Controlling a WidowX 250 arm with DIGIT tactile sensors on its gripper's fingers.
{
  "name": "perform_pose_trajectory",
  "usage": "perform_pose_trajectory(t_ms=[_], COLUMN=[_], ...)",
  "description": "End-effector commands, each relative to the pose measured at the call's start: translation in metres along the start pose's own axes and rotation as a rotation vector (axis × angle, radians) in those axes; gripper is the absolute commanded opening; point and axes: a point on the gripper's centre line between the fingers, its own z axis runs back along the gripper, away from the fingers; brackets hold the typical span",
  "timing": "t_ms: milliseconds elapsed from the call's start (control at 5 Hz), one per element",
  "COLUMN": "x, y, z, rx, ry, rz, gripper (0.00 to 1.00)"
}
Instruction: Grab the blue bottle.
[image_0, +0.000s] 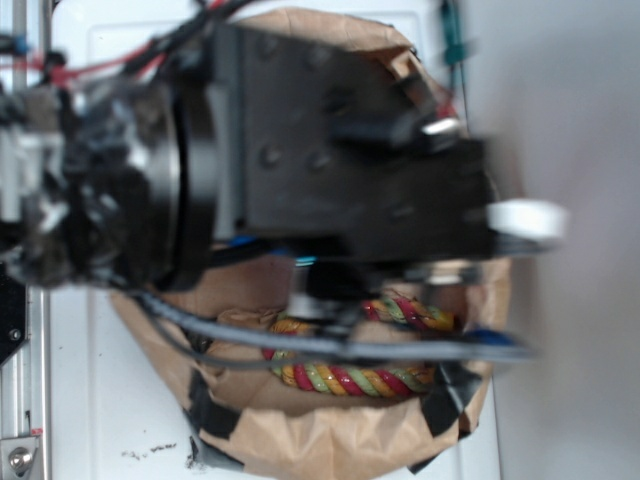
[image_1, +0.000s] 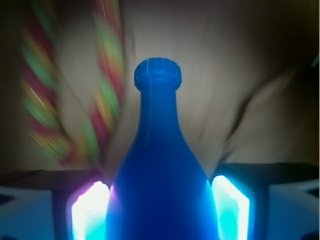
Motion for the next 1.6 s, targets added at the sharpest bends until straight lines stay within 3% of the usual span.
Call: perform_pose_trajectory(t_ms=[0,400,1000,1400], x=[0.004,-0.013,0.031,0.027], y=[0.003,-0.001,0.027,0.024], z=[0.114,0.123,0.182,0.187], rx=[-0.029,-0.054,-0.192,-0.185], ry=[-0.026,-0.043,-0.123,-0.147], rz=[0.089,0.047,0.093,0.064], gripper=[0.0,0.0,0.0,0.0])
